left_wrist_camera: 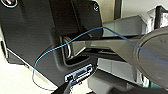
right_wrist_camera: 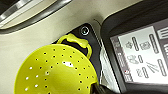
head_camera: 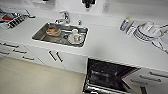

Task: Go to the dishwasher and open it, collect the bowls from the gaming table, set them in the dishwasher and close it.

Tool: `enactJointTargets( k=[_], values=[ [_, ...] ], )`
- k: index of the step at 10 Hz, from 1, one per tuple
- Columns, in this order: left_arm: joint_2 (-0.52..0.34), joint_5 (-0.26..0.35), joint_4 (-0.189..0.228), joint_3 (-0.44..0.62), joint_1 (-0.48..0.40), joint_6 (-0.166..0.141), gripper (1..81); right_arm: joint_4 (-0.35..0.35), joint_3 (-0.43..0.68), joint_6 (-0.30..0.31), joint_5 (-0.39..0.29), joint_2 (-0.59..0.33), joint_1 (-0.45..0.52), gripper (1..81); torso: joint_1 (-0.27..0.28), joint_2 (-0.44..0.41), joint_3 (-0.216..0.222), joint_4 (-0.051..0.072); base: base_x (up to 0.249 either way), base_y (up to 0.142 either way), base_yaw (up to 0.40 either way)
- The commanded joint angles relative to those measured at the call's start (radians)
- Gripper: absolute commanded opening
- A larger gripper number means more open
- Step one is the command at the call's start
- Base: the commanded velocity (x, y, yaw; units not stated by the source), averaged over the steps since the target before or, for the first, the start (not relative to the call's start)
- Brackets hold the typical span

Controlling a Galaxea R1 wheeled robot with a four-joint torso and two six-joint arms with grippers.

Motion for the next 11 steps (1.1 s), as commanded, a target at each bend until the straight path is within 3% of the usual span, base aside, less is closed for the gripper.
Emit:
enactJointTargets(
  k=[1, 5, 11],
  values=[
    [0.096, -0.132, 0.013, -0.188, 0.055, 0.006, 81.1, 0.005, 0.123, 0.031, -0.109, -0.120, 0.113, 1.0, 0.000, 0.000, 0.000, 0.000, 0.000, 0.000, 0.000],
    [0.170, -0.146, 0.007, -0.315, 0.085, 0.000, 81.1, 0.008, 0.218, 0.048, -0.224, -0.164, 0.260, 1.0, 0.000, 0.000, 0.000, 0.000, 0.000, 0.000, 0.000],
    [0.262, -0.146, 0.005, -0.492, 0.137, -0.003, 81.1, 0.008, 0.398, 0.137, -0.489, -0.168, 0.593, 1.0, 0.000, 0.000, 0.000, 0.000, 0.000, 0.000, 0.000]
  ],
)
